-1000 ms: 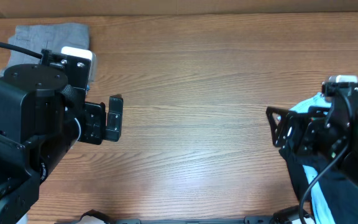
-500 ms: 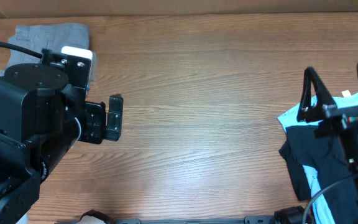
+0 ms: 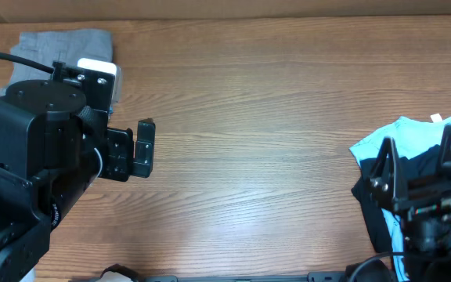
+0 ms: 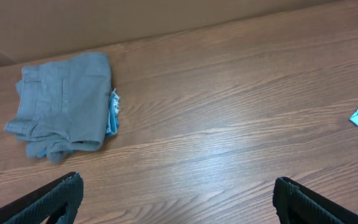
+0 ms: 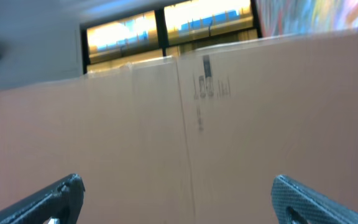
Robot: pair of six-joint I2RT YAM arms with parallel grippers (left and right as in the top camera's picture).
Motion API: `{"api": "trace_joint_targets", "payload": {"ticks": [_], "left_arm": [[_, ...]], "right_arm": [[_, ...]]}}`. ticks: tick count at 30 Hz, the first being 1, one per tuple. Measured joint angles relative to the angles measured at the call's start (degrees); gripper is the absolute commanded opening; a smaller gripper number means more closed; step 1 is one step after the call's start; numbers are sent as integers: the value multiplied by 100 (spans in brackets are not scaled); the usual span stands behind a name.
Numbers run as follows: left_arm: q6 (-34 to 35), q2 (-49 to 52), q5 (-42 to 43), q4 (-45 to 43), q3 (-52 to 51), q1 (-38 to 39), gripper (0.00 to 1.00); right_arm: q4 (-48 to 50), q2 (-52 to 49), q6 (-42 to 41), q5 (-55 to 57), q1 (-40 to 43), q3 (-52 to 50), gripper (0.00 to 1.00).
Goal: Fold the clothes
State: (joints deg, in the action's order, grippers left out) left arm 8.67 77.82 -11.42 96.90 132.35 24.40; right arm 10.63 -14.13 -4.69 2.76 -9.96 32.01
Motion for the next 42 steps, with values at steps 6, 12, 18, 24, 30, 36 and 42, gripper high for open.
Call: {"api": "trace_joint_targets", "payload": {"ticks": [6,12,18,24,30,36,42], "left_arm": [[0,0,0,0,0,0,100],[0,0,0,0,0,0,100],[0,0,0,2,0,0,100],[0,0,0,0,0,0,100],[0,0,0,-2,0,0,100],[0,0,0,-2,0,0,100],[0,0,0,-2,0,0,100]], "right_arm": [[1141,1130,0,-254,289,-1657,100],[1762,1338,0,-455,313,-2538,100],[1856,1349,2,-555,313,-3097,100],[785,1353,0,-577,313,-3097,100],[-949,1344,0,-785,317,-3097,100],[-1482,1344,4,-1019,317,-3097,100],[-1475,1344,0,-1099,317,-3097,100]]}}
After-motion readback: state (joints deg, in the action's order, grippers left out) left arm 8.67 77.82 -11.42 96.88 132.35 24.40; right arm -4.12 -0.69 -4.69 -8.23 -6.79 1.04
